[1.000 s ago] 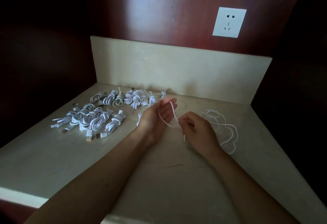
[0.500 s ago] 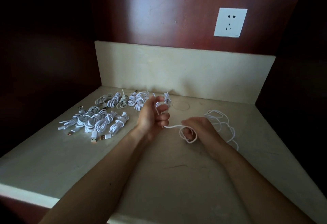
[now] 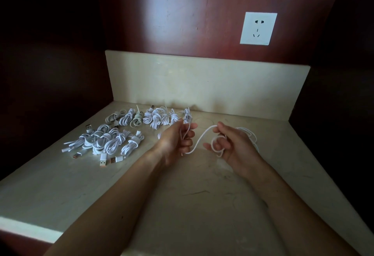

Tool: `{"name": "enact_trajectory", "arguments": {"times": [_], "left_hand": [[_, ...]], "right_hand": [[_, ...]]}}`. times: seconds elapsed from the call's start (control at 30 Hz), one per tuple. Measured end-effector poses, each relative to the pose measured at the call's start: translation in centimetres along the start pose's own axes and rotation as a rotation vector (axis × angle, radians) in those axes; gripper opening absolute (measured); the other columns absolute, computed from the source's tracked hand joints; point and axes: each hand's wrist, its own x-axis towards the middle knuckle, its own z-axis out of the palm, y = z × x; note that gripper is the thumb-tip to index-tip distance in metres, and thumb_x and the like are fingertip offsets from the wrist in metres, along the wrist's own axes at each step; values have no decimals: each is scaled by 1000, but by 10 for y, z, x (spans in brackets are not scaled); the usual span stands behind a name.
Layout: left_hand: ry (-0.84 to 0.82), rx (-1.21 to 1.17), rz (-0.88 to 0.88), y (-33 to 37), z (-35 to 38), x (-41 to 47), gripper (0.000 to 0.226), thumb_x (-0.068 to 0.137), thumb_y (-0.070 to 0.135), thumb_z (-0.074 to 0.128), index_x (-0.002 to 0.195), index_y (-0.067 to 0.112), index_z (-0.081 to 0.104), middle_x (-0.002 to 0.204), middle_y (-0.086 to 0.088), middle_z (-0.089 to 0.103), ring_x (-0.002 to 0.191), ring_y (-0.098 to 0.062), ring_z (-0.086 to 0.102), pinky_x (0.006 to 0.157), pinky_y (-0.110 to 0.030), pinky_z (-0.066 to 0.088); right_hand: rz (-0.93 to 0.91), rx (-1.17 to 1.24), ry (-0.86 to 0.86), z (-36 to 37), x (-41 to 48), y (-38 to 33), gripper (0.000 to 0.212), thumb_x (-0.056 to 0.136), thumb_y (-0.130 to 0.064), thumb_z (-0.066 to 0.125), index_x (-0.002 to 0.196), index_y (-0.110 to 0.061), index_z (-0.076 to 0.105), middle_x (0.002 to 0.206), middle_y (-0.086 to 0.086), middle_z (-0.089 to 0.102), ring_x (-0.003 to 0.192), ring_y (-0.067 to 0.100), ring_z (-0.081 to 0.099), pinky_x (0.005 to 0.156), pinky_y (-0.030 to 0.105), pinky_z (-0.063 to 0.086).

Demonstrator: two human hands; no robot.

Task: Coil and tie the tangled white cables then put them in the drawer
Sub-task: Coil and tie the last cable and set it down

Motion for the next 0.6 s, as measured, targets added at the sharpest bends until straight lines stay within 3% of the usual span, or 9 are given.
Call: {"name": "enact_trajectory", "arguments": {"times": [0.07, 0.1, 0.17, 0.33, 0.47, 0.6], "left_hand": [[8, 13, -2, -1, 1, 0, 42, 105, 39, 27, 93, 11, 56, 60, 1, 48, 37, -6, 31, 34, -14, 17], [1, 24, -6, -1, 2, -1, 41, 105, 39, 28, 94, 11, 55, 59, 1, 53, 37, -6, 34, 34, -14, 18], [-43, 68, -26, -2, 4, -5, 39, 105, 39, 30, 94, 11, 54, 61, -1, 57, 39, -6, 36, 33, -14, 19], [-259, 296, -156, -5, 8, -15, 40, 102, 44, 31, 91, 15, 55, 57, 4, 46, 41, -5, 28, 35, -15, 16], [-374, 367, -254, -5, 16, -18, 35, 94, 41, 31, 71, 23, 51, 48, 8, 25, 42, -6, 18, 39, -21, 6], [-396, 373, -247, -4, 19, -25, 48, 86, 67, 38, 61, 25, 37, 48, 8, 17, 41, -6, 13, 40, -22, 6]], "right_hand": [[-26, -90, -8, -1, -1, 0, 22, 96, -19, 52, 82, -5, 62, 42, -5, 26, 35, 8, 30, 39, 21, 38], [-50, -125, -19, -2, -1, -1, 21, 97, -18, 52, 84, -4, 62, 42, -6, 26, 34, 7, 25, 36, 17, 25], [-91, -175, -40, -3, -1, -2, 21, 98, -15, 52, 86, -3, 64, 43, -6, 26, 32, 5, 21, 35, 13, 16], [-223, -426, 28, -2, -1, 3, 25, 94, -23, 61, 73, -20, 75, 43, -6, 30, 38, 8, 24, 40, 16, 21], [-279, -548, 88, 0, -2, 3, 18, 95, -17, 61, 82, -12, 72, 37, -14, 39, 34, 1, 29, 39, 12, 24], [-270, -557, 91, -2, 0, 7, 20, 95, -20, 62, 77, -14, 69, 41, -13, 35, 38, 2, 29, 40, 15, 25]]}}
